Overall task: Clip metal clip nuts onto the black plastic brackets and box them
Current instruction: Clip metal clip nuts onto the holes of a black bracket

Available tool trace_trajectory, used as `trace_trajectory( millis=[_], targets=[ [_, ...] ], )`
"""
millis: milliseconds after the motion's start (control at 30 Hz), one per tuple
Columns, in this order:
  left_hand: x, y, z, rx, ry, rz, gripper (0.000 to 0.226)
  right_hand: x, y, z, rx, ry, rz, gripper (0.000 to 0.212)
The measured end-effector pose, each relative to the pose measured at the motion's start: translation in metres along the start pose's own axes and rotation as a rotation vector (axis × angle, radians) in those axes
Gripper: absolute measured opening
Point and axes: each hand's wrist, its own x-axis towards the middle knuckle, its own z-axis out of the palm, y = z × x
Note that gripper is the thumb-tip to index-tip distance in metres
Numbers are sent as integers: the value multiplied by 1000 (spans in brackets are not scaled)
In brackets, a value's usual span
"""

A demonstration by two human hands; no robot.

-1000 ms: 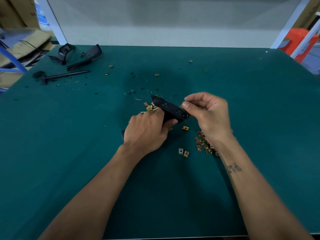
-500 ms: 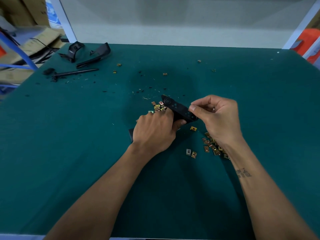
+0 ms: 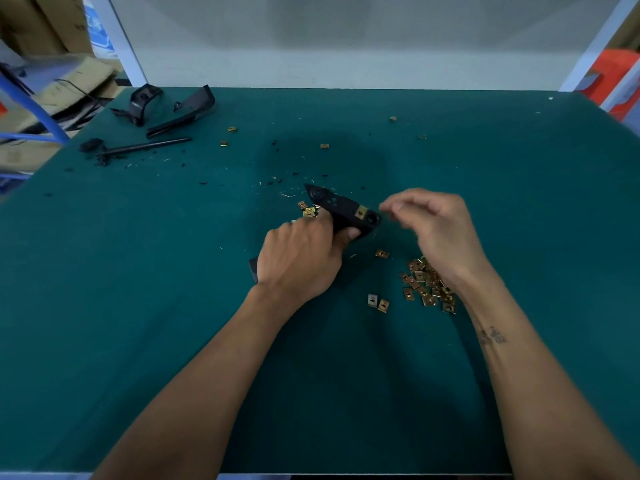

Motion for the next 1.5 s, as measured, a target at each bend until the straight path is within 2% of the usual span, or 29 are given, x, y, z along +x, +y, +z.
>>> trace_trajectory(
  millis=[67,133,233,367,600,867,1000,1133,1333,1500],
  targets=[
    [1,-1,1,-11,7,-13,46,-2,3,0,-351,-70,-26,14],
    [0,-1,1,-4,4,-9,48,-2,4,2,-554,-175,3,12],
    [0,0,1,-14,1,-6,47,-3,2,3,-679,-202,46,13],
    [0,0,0,-10,-2,-8,46,-5,-2,9,-831,-213,-47,4],
    [0,-1,0,-5,-18,-3,47,-3,4,10,-815,-151,-83,1],
    [-1,-1,-1,-45,-16,20,45,-1,11,3,-554,-79,-28,13],
    [-1,-1,0,-42,-16,27,45,-1,11,5,-613,-87,-32,14],
    [-1,-1,0,-28,-16,24,45,-1,7,7,-703,-142,-14,3],
    [-2,-2,1,-23,-6,30,46,-2,6,9,-642,-184,-6,7],
    [-1,-2,2,-39,1,31,43,-5,4,16,-754,-129,-89,10]
  ],
)
